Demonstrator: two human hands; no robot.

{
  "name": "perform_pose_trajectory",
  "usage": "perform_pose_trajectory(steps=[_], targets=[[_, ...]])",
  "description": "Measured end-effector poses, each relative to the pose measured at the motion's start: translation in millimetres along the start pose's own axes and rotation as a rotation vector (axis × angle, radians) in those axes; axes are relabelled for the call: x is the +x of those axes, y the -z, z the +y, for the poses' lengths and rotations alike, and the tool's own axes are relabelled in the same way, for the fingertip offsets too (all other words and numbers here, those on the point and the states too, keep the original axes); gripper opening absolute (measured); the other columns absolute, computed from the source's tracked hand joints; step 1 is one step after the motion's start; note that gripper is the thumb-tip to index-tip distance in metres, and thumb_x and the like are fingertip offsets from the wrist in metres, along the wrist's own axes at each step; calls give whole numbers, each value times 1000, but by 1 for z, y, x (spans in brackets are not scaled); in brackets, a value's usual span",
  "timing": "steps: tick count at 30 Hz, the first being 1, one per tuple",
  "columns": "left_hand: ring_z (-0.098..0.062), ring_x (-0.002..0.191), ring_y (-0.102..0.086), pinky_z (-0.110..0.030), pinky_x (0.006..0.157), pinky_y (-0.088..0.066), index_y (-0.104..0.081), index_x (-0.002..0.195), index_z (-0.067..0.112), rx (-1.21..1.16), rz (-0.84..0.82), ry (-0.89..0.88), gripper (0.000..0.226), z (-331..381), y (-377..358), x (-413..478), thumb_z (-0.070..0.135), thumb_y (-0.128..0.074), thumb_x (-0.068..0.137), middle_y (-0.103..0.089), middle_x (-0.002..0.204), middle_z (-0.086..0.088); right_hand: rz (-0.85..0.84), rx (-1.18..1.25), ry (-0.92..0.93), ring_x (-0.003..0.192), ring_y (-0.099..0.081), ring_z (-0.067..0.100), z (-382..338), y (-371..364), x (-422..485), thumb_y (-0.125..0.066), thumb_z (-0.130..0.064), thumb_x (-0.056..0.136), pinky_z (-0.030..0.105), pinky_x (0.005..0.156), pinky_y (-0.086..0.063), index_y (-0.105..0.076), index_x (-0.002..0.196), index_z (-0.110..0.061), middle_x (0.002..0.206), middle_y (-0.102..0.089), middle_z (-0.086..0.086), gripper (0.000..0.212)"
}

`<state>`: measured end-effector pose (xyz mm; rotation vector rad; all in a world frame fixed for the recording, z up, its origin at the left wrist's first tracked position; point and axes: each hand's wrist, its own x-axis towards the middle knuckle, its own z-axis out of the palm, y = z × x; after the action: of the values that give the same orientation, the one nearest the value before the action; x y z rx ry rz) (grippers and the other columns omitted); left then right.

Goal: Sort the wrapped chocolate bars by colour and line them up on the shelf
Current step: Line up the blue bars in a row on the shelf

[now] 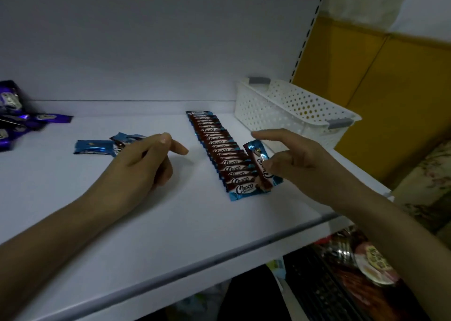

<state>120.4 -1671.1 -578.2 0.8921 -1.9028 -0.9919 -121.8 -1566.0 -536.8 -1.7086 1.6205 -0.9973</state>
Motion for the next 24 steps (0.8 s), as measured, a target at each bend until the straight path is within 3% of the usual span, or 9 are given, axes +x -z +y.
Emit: perform_pose_trajectory(steps=[3, 5, 7, 9, 13, 16, 18, 22, 24], targets=[[-2, 43, -42, -8, 44, -32, -65, 93, 30, 40, -25, -26, 45, -1, -1, -2, 51, -26, 91, -54, 56, 5, -2, 2, 28, 94, -69, 22, 1, 3, -3, -50, 2, 93, 47, 71, -59, -55, 109, -16, 90, -71, 15, 25], [-2, 43, -42, -8, 43, -32, -66, 93, 30, 42, -22, -26, 45, -1, -1, -2, 51, -26, 91, -53, 55, 5, 14, 28, 69, 95, -68, 20, -1, 3, -4, -46, 13, 90, 36, 61, -59, -58, 98, -13, 99, -68, 8, 29], [-3, 43, -42, -7, 43, -32, -66, 92, 29, 43, -23, -30, 46, 1, -1, -3, 52, -26, 91, -53, 55, 6, 27, 33, 97, 92, -68, 7, -4, 3, -5, -46, 16, 89, 22, 58, -56, -61, 93, -11, 100, -64, -5, 31], [-2, 43, -42, -6, 42, -31, -66, 92, 29, 47, -27, -31, 46, 2, -2, -4, 52, -26, 90, -53, 55, 6, 22, 45, 108, 91, -68, 3, -5, 3, -6, -45, 13, 90, 18, 61, -55, -62, 99, -11, 99, -64, -9, 30], [-2, 42, -42, -6, 42, -30, -66, 91, 27, 34, -32, -33, 46, 4, -3, -4, 50, -26, 90, -53, 54, 6, -45, 324, 50, 88, -70, 8, -10, 2, -10, -39, 8, 93, 19, 65, -56, -56, 115, -7, 96, -67, 4, 31], [-2, 43, -43, -6, 43, -30, -66, 92, 26, 42, -41, -41, 46, 4, -2, -5, 49, -26, 91, -53, 54, 5, 56, -147, 70, 58, -68, 7, -9, 2, -16, -61, -15, 87, 16, 52, -51, -69, 93, -16, 69, -70, -8, 10], [-3, 43, -43, -6, 43, -31, -66, 92, 27, 43, -50, -44, 46, 3, -2, -5, 49, -26, 91, -53, 55, 6, 90, -356, 128, 44, -58, 4, -7, 1, -21, -66, -36, 80, 10, 44, -41, -74, 86, -24, 52, -61, -17, 16], [-2, 44, -44, -6, 43, -32, -65, 92, 30, 50, -58, -41, 45, 3, -1, -5, 51, -25, 91, -55, 57, 6, 0, -620, 167, 62, -59, 1, -2, -10, -33, -72, -49, 72, 11, 54, -39, -77, 84, -30, 56, -62, -17, 23], [-2, 44, -45, -6, 43, -33, -64, 92, 32, 64, -65, -46, 44, 3, 0, -5, 52, -25, 91, -57, 59, 6, -56, -618, 130, 68, -61, 3, -1, -15, -36, -71, -51, 72, 12, 55, -41, -76, 87, -31, 62, -66, -14, 25]])
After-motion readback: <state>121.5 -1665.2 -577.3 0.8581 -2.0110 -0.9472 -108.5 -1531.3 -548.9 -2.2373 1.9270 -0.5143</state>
